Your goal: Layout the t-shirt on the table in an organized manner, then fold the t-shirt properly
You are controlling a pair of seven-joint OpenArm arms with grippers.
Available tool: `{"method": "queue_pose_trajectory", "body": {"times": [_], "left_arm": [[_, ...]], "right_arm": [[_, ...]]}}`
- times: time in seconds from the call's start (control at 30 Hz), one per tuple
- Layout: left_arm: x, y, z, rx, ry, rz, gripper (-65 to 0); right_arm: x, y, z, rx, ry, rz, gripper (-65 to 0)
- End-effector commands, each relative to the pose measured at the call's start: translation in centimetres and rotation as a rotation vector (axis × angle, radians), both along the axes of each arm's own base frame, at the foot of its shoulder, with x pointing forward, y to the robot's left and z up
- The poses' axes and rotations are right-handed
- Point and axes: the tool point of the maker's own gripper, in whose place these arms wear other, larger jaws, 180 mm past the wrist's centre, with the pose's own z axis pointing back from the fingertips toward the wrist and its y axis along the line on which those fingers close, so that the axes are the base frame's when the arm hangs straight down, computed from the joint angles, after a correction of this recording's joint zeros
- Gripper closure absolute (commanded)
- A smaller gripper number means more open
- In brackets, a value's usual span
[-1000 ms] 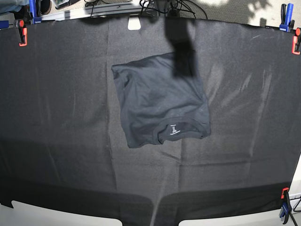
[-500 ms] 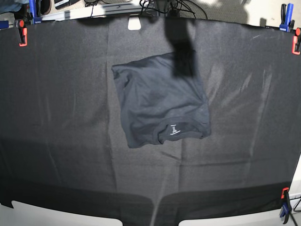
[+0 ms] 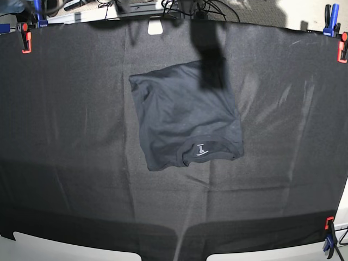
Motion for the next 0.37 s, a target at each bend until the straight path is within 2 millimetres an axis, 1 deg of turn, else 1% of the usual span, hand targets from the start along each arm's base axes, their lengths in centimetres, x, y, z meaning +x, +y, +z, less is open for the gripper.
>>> {"method": "queue_pose_trajectory", "body": {"times": [0.0,0.07,0.27,0.33], "left_arm": [[-0.3,0.1,0.1,0.002,-0.002,0.002,-26.9],[-0.3,-0.4,0.0,-0.006,-0.003,0.003,-26.9],[-0.1,-1.8,-0.1,-0.026,-0.009,0.009,-26.9],[-0.2,-2.2,-0.1,-0.032,-0.007,-0.003,-26.9]], "right_arm": [[-0.5,-0.6,-0.1,-0.021,0.0,0.006,-23.6],[-0.3,-0.5,-0.2,-0.027,-0.021,0.016,-23.6],[-0.7,-0.2,-0.2,-0.018,-0.02,0.03,-23.6],[-0.9,-0.1,-0.1,-0.015,-0.005,0.01,-23.6]]}}
